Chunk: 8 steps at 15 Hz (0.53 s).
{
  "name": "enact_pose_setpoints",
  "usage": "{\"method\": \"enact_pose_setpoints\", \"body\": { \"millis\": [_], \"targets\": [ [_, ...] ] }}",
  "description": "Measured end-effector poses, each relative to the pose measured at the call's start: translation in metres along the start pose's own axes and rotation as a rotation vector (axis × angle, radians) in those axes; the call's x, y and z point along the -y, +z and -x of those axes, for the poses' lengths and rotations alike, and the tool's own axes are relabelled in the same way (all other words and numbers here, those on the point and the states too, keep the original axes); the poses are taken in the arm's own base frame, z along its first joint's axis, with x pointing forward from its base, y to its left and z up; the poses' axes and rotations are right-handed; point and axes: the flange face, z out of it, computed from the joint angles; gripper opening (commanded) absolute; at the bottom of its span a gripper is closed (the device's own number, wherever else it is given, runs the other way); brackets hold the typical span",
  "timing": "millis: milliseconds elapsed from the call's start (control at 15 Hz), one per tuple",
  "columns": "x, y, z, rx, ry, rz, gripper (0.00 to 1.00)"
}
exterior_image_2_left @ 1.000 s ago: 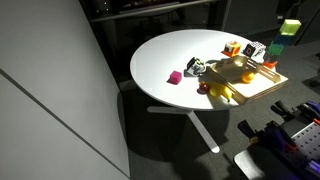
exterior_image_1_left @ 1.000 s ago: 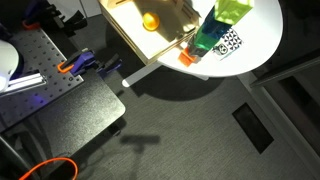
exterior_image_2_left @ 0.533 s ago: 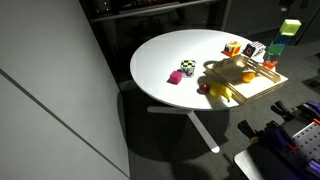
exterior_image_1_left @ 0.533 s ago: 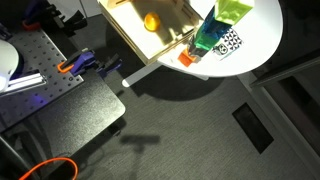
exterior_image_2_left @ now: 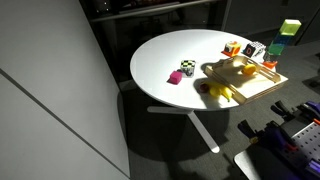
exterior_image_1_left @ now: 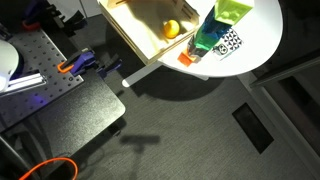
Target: Take the orange off of the stack of blocks
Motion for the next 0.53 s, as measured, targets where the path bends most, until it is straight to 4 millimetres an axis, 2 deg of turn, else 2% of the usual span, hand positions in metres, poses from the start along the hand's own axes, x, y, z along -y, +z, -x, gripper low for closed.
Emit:
{"method": "enact_pose_setpoints", "body": {
  "millis": [333, 533],
  "targets": [
    [0.008, -0.02, 0.006, -0.044, 0.012, -0.057, 1.0],
    [0.009, -0.018, 0.006, -0.041, 0.011, -0.057, 1.0]
  ]
}}
